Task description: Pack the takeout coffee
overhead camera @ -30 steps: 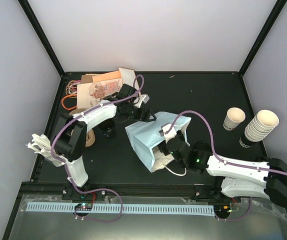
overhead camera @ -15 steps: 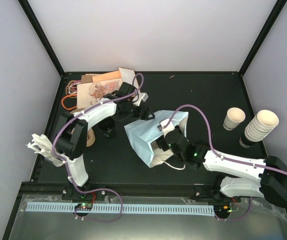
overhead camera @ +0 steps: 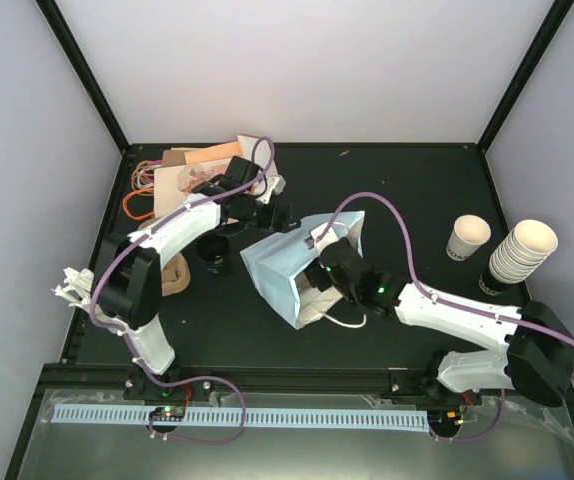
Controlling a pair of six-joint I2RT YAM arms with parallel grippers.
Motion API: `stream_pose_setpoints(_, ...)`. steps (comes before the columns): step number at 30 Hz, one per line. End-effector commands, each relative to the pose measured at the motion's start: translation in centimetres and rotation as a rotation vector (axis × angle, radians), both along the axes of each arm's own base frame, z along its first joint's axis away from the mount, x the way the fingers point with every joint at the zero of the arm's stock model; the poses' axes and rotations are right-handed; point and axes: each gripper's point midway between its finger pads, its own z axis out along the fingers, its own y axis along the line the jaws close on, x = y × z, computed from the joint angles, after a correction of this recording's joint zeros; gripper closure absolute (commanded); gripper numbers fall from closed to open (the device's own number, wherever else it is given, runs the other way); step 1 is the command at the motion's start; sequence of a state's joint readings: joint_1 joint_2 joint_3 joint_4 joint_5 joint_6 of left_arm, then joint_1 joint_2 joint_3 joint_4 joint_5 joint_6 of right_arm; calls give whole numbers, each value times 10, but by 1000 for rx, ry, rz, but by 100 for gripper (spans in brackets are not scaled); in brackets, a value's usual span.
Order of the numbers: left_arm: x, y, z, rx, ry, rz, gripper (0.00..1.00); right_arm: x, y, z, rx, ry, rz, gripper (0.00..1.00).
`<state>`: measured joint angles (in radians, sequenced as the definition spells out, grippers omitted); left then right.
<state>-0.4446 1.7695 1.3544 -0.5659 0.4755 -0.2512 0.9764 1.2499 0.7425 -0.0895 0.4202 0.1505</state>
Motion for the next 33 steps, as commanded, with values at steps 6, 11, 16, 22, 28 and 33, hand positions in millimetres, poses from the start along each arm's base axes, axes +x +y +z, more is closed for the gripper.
stream_pose_setpoints(6,6,19,39,22,-85,63,1,6,11,-3,-42,66,30,59)
stream_pose_setpoints(11,1,15,34,-2,-71,24,2,8,15,-3,-45,75,40,59)
stream_pose_setpoints(16,-6,5,13,-39,-19,-12,7,10,16,-4,-59,80,42,59)
stream_pose_setpoints(22,-13,-2,-14,-34,28,-28,10,11,18,-3,-76,87,44,59)
stream_pose_setpoints(28,-15,-1,-34,-14,63,-26,10,11,19,-2,-93,99,47,59)
stream_pose_setpoints(33,-16,1,-45,7,82,-24,11,11,18,1,-99,99,48,59)
